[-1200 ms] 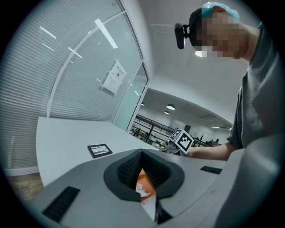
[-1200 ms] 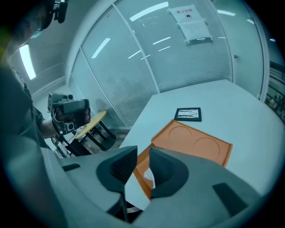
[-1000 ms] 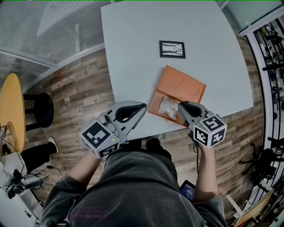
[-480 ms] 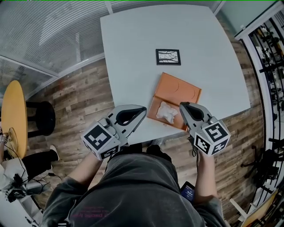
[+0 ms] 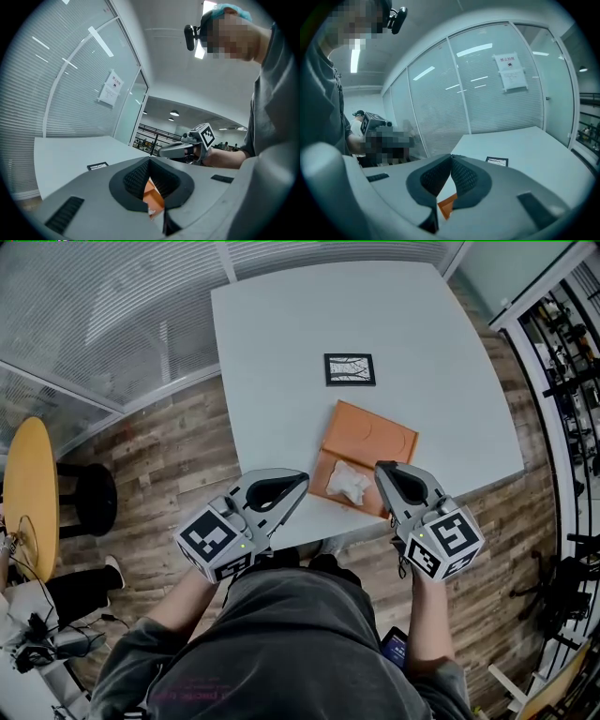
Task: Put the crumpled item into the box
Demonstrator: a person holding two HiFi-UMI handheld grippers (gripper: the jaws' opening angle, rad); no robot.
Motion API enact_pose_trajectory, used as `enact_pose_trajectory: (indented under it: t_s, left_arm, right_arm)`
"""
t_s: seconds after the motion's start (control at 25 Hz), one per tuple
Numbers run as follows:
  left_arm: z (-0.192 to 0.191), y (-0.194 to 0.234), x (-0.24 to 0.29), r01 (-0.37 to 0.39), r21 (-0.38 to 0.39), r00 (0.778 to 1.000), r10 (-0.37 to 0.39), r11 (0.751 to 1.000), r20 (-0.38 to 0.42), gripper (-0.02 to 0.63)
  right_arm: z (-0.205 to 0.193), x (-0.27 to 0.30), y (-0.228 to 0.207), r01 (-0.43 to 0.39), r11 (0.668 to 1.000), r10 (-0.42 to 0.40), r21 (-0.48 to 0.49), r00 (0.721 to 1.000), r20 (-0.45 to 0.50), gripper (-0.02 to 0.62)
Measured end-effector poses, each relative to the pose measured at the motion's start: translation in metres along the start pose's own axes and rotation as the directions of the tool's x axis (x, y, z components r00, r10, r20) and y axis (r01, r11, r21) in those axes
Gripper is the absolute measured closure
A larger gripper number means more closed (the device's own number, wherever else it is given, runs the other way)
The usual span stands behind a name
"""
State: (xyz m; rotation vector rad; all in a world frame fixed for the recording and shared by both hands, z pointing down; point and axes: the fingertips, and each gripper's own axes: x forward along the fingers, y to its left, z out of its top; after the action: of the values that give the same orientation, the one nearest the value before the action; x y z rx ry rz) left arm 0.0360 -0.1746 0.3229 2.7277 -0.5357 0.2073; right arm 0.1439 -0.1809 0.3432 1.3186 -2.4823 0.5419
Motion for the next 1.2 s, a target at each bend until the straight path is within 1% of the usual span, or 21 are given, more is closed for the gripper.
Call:
enact_pose_trajectory:
  t_s: [0.28,0.4,0.56,0.8,1.04,1.2]
  left_arm:
    - [0.004,-0.008,0.001,0.006,0.009,1.000,-0.006,1.000,0.002,0.594]
    - [0.007,-0.010,0.003,0.005,0.006,1.000,-0.005,1.000,0.014,0.594]
    - [0.006,-0.013,0.005,0.006,0.015,1.000,-0.006,1.000,0.008,0.594]
    - [0.011,-0.013,0.005,0.006,0.023,1.000,-0.006,1.000,0.012,0.594]
    - [0.012,-0.014,0.007,0.010,0.025,1.000,-0.011,1.000,0.016,0.594]
    - [0.010,-0.012,0.007,0.006,0.018,1.000,-0.006,1.000,0.006,0.594]
  right_arm:
    - [0.014,-0.013,0.005,0.009,1.000,-0.009,0.004,0.997,0.074,0.595]
    - [0.019,-0.018,0.005,0.012,1.000,-0.012,0.004,0.995,0.095,0.595]
    - [0.021,-0.023,0.005,0.007,1.000,-0.008,0.005,0.993,0.117,0.595]
    - [0.029,-0.029,0.004,-0.010,0.999,0.002,0.047,0.985,0.174,0.597]
    - [0.033,-0.031,0.002,-0.022,0.998,0.008,0.067,0.979,0.202,0.597]
    - [0.032,-0.028,0.004,-0.042,0.997,0.027,0.070,0.980,0.197,0.597]
